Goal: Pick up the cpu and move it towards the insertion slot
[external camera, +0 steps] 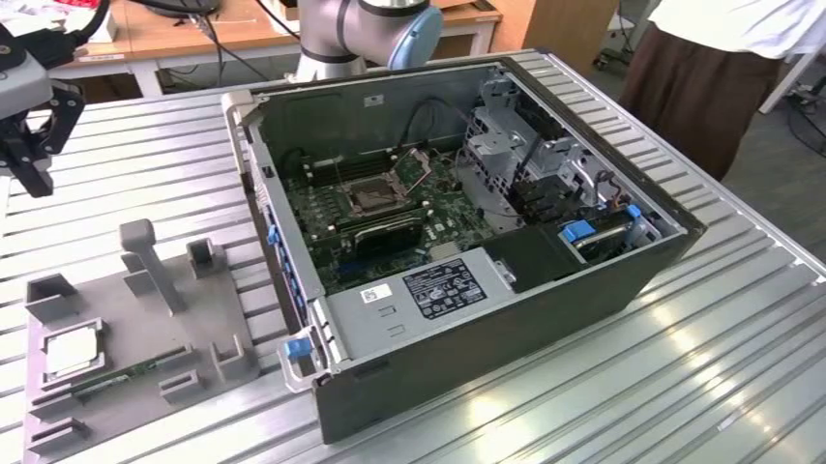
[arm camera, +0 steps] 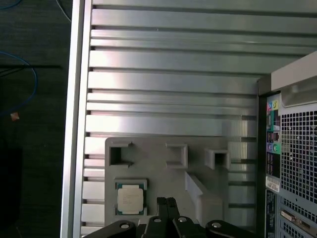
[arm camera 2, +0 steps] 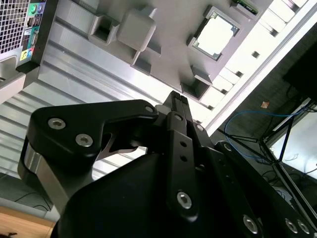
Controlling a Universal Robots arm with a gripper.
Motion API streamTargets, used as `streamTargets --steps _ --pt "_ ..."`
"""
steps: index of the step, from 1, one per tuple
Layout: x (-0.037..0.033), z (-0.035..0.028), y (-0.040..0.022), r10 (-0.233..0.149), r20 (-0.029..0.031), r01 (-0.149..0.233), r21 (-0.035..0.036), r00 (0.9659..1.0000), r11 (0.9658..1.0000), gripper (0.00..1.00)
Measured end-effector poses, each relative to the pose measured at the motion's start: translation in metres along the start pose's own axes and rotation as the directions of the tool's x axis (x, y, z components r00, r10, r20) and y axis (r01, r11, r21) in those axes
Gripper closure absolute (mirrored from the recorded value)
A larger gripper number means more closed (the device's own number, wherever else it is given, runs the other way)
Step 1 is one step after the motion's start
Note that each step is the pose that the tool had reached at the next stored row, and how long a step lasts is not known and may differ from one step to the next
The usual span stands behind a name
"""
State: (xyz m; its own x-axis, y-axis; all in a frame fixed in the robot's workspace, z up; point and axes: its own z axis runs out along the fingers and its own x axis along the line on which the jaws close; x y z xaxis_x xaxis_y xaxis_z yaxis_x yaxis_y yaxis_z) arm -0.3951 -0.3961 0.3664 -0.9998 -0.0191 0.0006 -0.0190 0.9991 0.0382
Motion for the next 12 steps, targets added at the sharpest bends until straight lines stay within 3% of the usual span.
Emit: streamTargets --steps 6,12 --pt "0.0010 -0.0001 -0.0044 0.000 0.0001 0.000 -0.0001 1.0000 1.0000 0.89" --pt "0.0011 -0.0004 -0.0134 0.000 0.0001 0.000 0.0000 1.0000 1.0000 0.89"
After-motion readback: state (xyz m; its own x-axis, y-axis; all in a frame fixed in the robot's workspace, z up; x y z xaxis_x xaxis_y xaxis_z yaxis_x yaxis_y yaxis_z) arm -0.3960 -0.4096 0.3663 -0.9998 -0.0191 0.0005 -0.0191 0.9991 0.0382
